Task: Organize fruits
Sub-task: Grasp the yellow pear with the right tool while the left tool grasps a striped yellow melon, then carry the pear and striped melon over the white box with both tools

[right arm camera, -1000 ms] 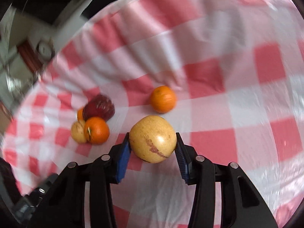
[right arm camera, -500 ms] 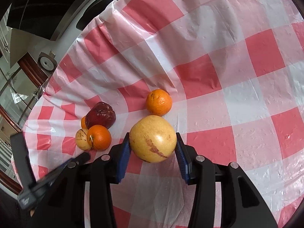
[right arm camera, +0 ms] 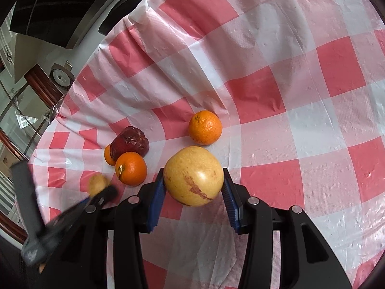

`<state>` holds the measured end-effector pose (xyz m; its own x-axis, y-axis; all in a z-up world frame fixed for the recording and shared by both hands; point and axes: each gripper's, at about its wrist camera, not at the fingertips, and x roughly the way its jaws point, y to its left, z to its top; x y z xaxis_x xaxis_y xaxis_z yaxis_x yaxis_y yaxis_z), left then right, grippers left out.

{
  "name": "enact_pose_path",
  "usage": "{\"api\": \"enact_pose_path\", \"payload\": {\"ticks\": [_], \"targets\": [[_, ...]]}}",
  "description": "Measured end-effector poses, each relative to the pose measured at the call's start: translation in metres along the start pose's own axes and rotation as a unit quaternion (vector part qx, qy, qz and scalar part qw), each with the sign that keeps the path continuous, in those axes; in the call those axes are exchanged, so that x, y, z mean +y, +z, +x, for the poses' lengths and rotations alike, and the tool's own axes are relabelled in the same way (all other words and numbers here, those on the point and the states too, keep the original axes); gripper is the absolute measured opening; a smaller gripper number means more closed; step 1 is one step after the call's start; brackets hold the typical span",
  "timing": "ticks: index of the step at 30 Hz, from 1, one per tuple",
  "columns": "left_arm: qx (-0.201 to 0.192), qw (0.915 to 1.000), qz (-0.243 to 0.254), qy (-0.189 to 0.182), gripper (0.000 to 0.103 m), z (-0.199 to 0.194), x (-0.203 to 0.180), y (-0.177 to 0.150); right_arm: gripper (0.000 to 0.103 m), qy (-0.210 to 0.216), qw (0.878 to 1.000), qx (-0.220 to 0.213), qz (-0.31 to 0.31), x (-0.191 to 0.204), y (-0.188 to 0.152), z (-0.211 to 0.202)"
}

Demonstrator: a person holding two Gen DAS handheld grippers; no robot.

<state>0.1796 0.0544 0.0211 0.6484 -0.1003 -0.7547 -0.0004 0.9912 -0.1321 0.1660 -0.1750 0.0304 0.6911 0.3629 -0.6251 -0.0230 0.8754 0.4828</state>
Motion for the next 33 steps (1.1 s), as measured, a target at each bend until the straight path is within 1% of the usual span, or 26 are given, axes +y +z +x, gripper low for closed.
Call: {"api": "enact_pose_path", "payload": {"ticks": [2, 4, 7, 9, 11, 15, 19, 33], "targets": [[-0.013, 0.9998, -0.008, -0.011, 0.045, -0.026, 0.003, -0.019, 0.045, 0.001, 1.0, -0.001, 0.001, -0.001, 0.0, -0.001], [-0.018, 0.9996, -0.017, -0.013, 0.045, -0.044, 0.01, -0.038, 0.045, 0.003, 1.0, -0.001, -0.001, 0.0, 0.0, -0.001], [-0.021, 0.9983, -0.049, -0.025, 0.045, -0.064, 0.028, -0.075, 0.045, 0.003, 1.0, -0.001, -0.001, -0.001, -0.001, -0.001], [-0.034, 0.9961, -0.071, -0.041, 0.045, -0.079, 0.037, -0.091, 0.045, 0.003, 1.0, -0.001, -0.001, -0.001, 0.0, -0.001], [-0.051, 0.9946, -0.079, -0.043, 0.045, -0.082, 0.044, -0.091, 0.045, 0.002, 1.0, 0.0, 0.0, -0.001, -0.001, -0.001], [-0.039, 0.9936, -0.09, -0.057, 0.045, -0.079, 0.052, -0.091, 0.045, 0.003, 1.0, -0.001, 0.0, -0.001, -0.001, -0.002], [-0.033, 0.9937, -0.088, -0.061, 0.045, -0.07, 0.046, -0.09, 0.045, 0.003, 1.0, -0.002, 0.0, -0.001, -0.001, -0.002], [-0.019, 0.9948, -0.079, -0.062, 0.045, -0.061, 0.041, -0.087, 0.045, -0.003, 1.0, -0.007, 0.007, -0.004, -0.001, -0.005]]}}
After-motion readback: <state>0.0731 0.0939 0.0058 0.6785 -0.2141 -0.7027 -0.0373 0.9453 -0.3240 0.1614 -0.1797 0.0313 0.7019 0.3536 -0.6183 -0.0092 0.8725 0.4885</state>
